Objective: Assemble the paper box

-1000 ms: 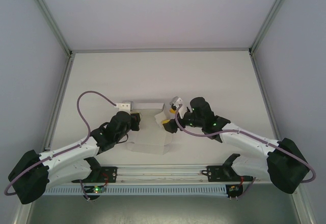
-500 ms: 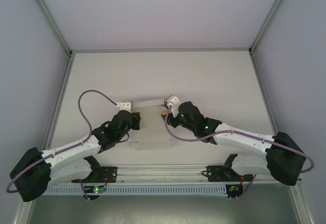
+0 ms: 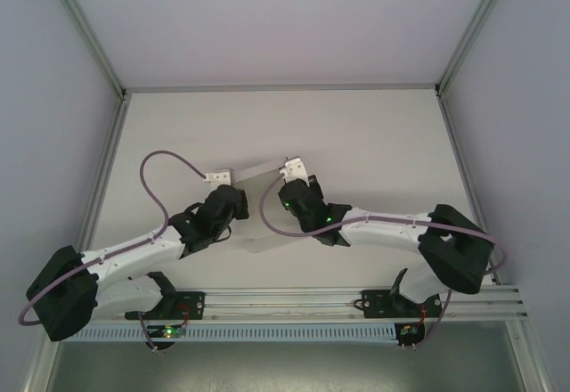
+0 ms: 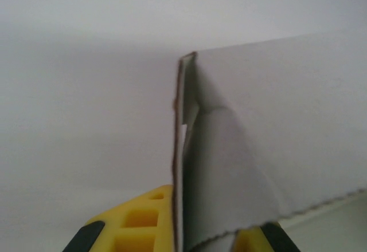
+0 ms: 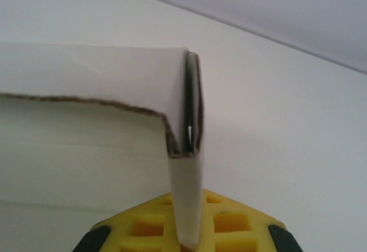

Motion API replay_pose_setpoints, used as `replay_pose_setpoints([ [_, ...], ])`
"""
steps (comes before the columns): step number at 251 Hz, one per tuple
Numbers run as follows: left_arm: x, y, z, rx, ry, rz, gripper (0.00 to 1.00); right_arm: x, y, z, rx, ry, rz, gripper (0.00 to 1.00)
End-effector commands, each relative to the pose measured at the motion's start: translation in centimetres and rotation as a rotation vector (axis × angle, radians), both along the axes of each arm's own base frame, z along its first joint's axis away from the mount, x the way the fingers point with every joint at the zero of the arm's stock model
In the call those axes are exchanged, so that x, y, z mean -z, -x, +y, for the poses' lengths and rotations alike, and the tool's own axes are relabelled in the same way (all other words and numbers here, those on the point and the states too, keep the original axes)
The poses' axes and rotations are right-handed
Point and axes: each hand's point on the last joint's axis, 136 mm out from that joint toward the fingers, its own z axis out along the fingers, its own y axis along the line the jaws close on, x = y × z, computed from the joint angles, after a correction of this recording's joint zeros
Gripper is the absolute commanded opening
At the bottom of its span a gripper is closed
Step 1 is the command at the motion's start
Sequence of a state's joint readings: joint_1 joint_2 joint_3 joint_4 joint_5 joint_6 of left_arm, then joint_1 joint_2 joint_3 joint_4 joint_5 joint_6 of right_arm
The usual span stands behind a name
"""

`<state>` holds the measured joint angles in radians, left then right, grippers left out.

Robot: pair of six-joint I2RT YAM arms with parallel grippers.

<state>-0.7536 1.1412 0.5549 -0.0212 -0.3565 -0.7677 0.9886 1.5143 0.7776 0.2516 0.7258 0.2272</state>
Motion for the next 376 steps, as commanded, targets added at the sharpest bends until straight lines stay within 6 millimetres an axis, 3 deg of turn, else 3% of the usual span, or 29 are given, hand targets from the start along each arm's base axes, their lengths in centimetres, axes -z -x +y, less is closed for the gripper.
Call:
replay_pose_setpoints([
  [1, 1.5, 0.9, 5.9, -0.330, -0.128, 0.091, 0.00, -1.0, -1.2, -7.6, 0.399, 0.133, -0.133, 0.01],
  [25, 2.4, 1.9, 9.0, -0.486, -0.226, 0.149, 0.00, -2.1, -0.7, -10.2, 0.535, 0.222, -0.207, 0.02],
  [60, 3.9, 2.4, 10.3, -0.526, -0.225, 0.202, 0.00, -2.9, -0.1, -14.2, 0.671, 0.324, -0.239, 0.04],
  [86, 3.5, 3.4, 12.5, -0.614, -0.301, 0.209, 0.00, -4.3, 1.1, -16.9, 0.759, 0.396, -0.291, 0.04],
  [107, 3.2, 4.0, 13.7, -0.643, -0.352, 0.215, 0.00, -5.5, 1.8, -18.3, 0.803, 0.355, -0.304, 0.04],
  [143, 2.8, 4.4, 13.9, -0.645, -0.343, 0.215, 0.00, -7.0, 1.8, -17.7, 0.805, 0.333, -0.340, 0.08],
  [166, 2.9, 3.5, 12.3, -0.560, -0.284, 0.200, 0.00, -6.2, 0.6, -15.0, 0.743, 0.412, -0.336, 0.03],
  [200, 2.6, 2.8, 11.0, -0.498, -0.230, 0.182, 0.00, -5.8, 0.0, -11.7, 0.671, 0.434, -0.358, 0.04],
  [285, 2.6, 2.4, 9.3, -0.418, -0.151, 0.171, 0.00, -6.4, 0.6, -12.4, 0.661, 0.426, -0.371, 0.00],
  [359, 2.0, 1.8, 7.3, -0.332, -0.096, 0.166, 0.00, -6.5, 0.9, -11.2, 0.642, 0.417, -0.365, 0.00],
  [376, 1.9, 1.8, 7.4, -0.333, -0.096, 0.163, 0.00, -6.7, 1.1, -11.5, 0.657, 0.396, -0.357, 0.08],
])
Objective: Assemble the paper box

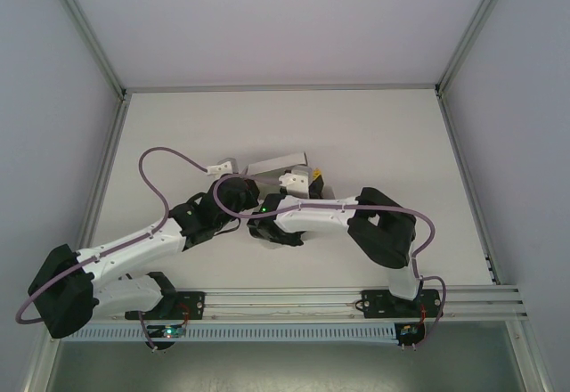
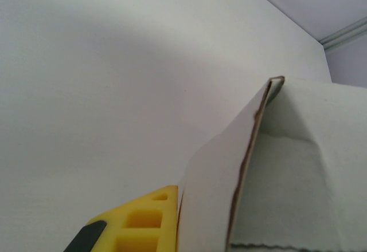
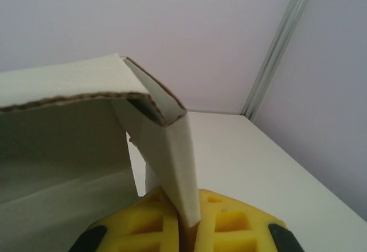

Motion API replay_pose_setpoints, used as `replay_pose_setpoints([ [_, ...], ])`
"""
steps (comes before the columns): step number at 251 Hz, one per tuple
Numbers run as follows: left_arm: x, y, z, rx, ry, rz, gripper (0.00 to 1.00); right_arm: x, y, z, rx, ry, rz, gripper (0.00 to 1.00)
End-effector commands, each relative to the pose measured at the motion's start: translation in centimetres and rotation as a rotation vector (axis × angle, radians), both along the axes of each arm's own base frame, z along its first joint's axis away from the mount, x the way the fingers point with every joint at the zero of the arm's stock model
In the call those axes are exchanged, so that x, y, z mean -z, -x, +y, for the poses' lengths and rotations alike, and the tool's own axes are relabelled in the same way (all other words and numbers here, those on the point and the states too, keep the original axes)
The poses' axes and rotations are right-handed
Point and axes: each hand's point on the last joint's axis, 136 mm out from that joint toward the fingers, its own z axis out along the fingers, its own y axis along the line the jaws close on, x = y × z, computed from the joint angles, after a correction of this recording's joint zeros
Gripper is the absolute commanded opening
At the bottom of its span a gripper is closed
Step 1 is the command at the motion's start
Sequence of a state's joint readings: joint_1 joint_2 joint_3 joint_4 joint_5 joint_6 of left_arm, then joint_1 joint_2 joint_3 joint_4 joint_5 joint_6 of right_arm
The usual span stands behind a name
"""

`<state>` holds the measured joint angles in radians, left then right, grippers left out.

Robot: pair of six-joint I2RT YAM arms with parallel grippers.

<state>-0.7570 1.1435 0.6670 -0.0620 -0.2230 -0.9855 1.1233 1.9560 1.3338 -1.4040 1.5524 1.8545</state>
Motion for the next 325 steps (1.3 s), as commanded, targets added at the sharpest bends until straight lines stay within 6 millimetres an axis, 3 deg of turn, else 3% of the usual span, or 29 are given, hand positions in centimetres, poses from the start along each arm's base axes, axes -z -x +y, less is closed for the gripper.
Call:
replay_pose_setpoints([
  [1, 5.4, 2.0, 10.7, -0.289, -0.372, 0.135, 0.00, -1.6, -1.2, -5.4, 0.105, 0.213, 0.096, 0.09],
  [27, 5.5, 2.0, 10.9, -0.294, -0.375, 0.134, 0.00, -2.3, -0.4, -6.0, 0.136, 0.088, 0.081, 0.45],
  [43, 5.5, 2.0, 10.9, -0.297, -0.377, 0.136, 0.00, -2.6, 0.0, -5.4, 0.129, 0.038, 0.073, 0.54],
  [75, 5.3, 1.7, 10.7, -0.294, -0.376, 0.132, 0.00, -2.0, 0.3, -4.0, 0.148, -0.052, 0.110, 0.90],
  [93, 5.2, 1.5, 10.5, -0.288, -0.376, 0.129, 0.00, -0.9, 0.0, -2.5, 0.143, -0.068, 0.184, 0.98],
  [115, 5.2, 1.4, 10.3, -0.281, -0.383, 0.136, 0.00, 1.5, -0.6, 0.0, 0.067, -0.099, 0.328, 0.98],
  [144, 5.2, 1.2, 10.1, -0.275, -0.382, 0.137, 0.00, 5.1, -0.7, 5.4, -0.259, -0.280, 0.492, 0.98],
  [159, 5.1, 1.1, 10.1, -0.277, -0.379, 0.132, 0.00, 5.1, -0.3, 6.8, -0.395, -0.364, 0.491, 0.98],
  [177, 5.0, 1.2, 10.0, -0.270, -0.371, 0.126, 0.00, 4.7, 0.1, 7.0, -0.465, -0.406, 0.500, 0.98],
  [242, 5.3, 1.4, 10.3, -0.273, -0.370, 0.122, 0.00, 4.2, 2.6, 11.2, -0.839, -0.309, 0.614, 0.98],
  [263, 5.4, 1.5, 10.3, -0.265, -0.369, 0.125, 0.00, 3.5, 4.4, 12.7, -1.020, -0.294, 0.616, 0.98],
  [288, 5.4, 1.6, 10.2, -0.258, -0.368, 0.126, 0.00, 1.7, 5.7, 12.6, -1.121, -0.328, 0.550, 0.98],
  [325, 5.0, 1.4, 9.2, -0.203, -0.326, 0.093, 0.00, 0.2, 5.2, 9.6, -1.079, -0.353, 0.478, 0.98],
])
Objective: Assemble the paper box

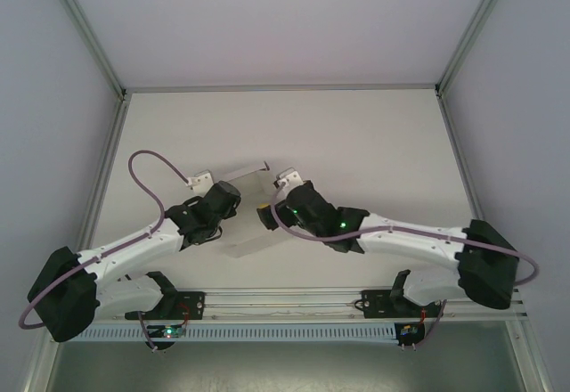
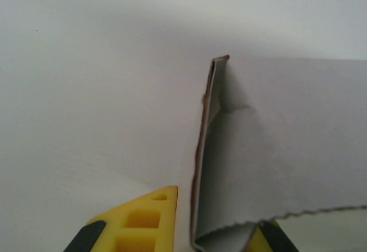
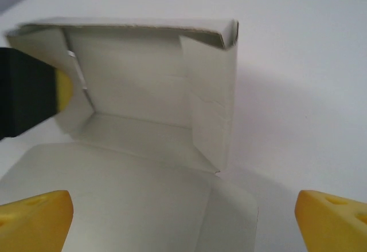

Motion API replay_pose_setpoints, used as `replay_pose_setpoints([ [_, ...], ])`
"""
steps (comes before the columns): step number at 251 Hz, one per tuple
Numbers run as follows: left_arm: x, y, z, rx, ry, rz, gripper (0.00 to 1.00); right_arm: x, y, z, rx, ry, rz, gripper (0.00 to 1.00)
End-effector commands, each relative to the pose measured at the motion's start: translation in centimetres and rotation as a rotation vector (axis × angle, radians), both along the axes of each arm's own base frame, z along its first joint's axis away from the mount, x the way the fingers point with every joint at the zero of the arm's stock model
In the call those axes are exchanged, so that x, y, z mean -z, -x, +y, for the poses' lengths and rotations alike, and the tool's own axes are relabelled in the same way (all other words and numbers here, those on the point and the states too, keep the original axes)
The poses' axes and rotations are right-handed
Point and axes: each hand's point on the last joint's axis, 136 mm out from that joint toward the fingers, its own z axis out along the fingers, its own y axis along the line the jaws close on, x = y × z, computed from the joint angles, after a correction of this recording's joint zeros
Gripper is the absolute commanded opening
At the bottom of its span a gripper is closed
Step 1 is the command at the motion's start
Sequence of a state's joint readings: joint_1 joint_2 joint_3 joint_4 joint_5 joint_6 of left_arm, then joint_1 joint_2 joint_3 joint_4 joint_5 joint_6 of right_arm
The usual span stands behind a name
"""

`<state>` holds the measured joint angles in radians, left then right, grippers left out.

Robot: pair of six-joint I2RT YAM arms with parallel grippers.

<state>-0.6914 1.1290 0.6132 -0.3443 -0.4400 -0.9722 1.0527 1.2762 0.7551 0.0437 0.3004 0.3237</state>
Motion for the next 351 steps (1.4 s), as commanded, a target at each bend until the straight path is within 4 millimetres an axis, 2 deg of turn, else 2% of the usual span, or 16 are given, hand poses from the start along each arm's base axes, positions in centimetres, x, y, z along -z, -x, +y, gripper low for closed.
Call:
replay_pose_setpoints([
  [1, -0.6, -0.2, 0.2, 0.014, 0.008, -0.041, 0.00, -2.7, -0.3, -0.7, -0.037, -0.083, -0.078, 0.98],
  [38, -0.9, -0.3, -0.6, 0.076, 0.028, -0.065, 0.00, -1.8, -2.5, -2.5, -0.018, -0.142, -0.001, 0.94],
  [84, -1.1, -0.3, -1.1, 0.107, 0.031, -0.057, 0.00, -0.4, -4.2, -1.2, -0.043, -0.062, -0.007, 0.91],
  [138, -1.1, -0.1, -1.3, 0.125, 0.037, -0.053, 0.00, 1.8, -6.4, -0.9, 0.014, -0.007, 0.037, 0.71],
  [151, -1.1, 0.0, -1.4, 0.131, 0.038, -0.052, 0.00, 2.1, -6.8, -0.7, 0.020, 0.000, 0.032, 0.69],
  [209, -1.2, -0.1, -1.6, 0.141, 0.043, -0.056, 0.00, 3.4, -7.7, 0.7, 0.009, 0.003, 0.072, 0.52],
  [218, -1.2, -0.1, -1.6, 0.141, 0.041, -0.056, 0.00, 3.4, -7.9, 0.5, 0.021, 0.005, 0.070, 0.44],
  [242, -1.1, 0.0, -1.5, 0.141, 0.036, -0.052, 0.00, 3.5, -8.1, 0.1, 0.042, 0.011, 0.064, 0.32],
  [278, -1.2, -0.2, -2.0, 0.157, 0.057, -0.057, 0.00, 4.5, -8.6, -0.2, 0.069, 0.043, 0.075, 0.33],
  [293, -1.3, -0.2, -2.4, 0.173, 0.067, -0.057, 0.00, 5.4, -8.9, -0.6, 0.098, 0.075, 0.077, 0.25],
  [316, -1.5, -0.2, -2.9, 0.184, 0.081, -0.047, 0.00, 6.3, -9.6, -1.8, 0.180, 0.161, 0.054, 0.20],
  [351, -1.8, -0.2, -2.8, 0.172, 0.076, -0.037, 0.00, 5.9, -10.8, -4.4, 0.365, 0.251, -0.042, 0.12],
])
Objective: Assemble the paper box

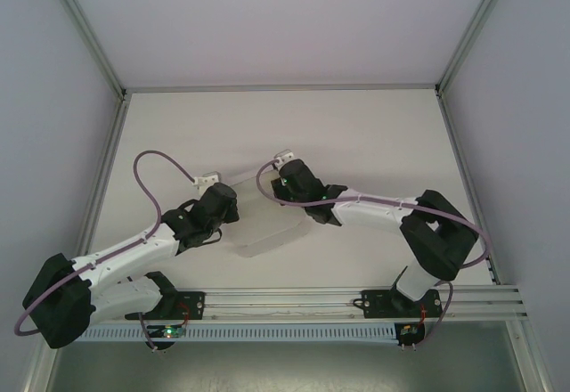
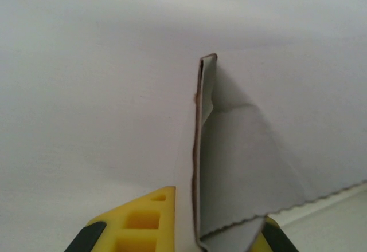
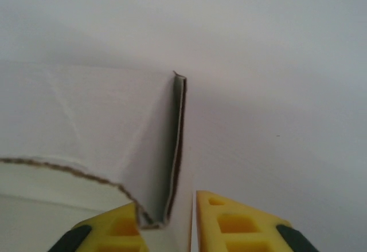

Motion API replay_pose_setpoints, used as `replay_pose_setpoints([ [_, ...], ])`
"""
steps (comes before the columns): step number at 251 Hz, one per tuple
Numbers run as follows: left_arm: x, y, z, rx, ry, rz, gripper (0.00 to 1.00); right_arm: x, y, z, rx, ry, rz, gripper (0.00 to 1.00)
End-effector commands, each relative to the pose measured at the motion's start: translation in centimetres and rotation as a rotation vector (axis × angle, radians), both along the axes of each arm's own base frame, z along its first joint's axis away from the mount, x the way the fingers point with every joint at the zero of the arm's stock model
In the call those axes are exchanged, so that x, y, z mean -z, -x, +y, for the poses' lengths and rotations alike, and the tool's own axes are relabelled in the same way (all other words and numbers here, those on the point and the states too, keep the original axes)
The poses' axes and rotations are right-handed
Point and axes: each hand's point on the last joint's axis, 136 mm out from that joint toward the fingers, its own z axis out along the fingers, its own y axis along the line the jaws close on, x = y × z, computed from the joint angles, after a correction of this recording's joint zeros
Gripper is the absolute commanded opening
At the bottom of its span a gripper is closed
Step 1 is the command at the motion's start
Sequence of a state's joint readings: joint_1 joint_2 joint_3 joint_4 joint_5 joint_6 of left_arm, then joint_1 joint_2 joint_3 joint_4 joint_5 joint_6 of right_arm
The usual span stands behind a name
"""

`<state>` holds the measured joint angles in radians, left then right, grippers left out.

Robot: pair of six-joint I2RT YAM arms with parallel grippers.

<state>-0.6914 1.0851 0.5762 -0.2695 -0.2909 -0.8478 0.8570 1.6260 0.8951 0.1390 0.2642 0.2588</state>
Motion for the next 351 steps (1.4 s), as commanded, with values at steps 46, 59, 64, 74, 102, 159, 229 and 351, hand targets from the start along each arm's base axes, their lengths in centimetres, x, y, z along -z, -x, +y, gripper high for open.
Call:
replay_pose_setpoints([
  [46, -1.3, -0.6, 1.4, -0.086, -0.037, 0.002, 0.00, -0.8, -2.6, -9.9, 0.521, 0.297, -0.171, 0.00],
  [59, -1.1, -0.4, 2.1, -0.116, -0.062, 0.014, 0.00, -1.0, -2.4, -11.6, 0.600, 0.345, -0.185, 0.00],
  [64, -1.0, -0.3, 2.4, -0.127, -0.069, 0.018, 0.00, -1.1, -2.3, -12.2, 0.625, 0.358, -0.191, 0.00],
  [74, -0.9, -0.2, 2.9, -0.147, -0.086, 0.026, 0.00, -1.1, -2.1, -13.2, 0.679, 0.373, -0.200, 0.00],
  [102, -0.8, 0.3, 4.0, -0.188, -0.115, 0.037, 0.00, -1.4, -1.4, -15.9, 0.803, 0.409, -0.229, 0.00],
  [159, -1.2, 1.1, 5.6, -0.234, -0.140, 0.022, 0.00, -2.2, -0.6, -19.6, 0.942, 0.460, -0.243, 0.00],
  [229, -1.1, 0.9, 5.0, -0.213, -0.120, 0.025, 0.00, 0.0, -1.5, -17.6, 0.751, 0.198, -0.130, 0.00],
  [351, -0.9, -0.3, 1.5, -0.089, -0.024, 0.010, 0.00, -1.5, -1.0, -9.7, 0.353, -0.113, -0.066, 0.36],
])
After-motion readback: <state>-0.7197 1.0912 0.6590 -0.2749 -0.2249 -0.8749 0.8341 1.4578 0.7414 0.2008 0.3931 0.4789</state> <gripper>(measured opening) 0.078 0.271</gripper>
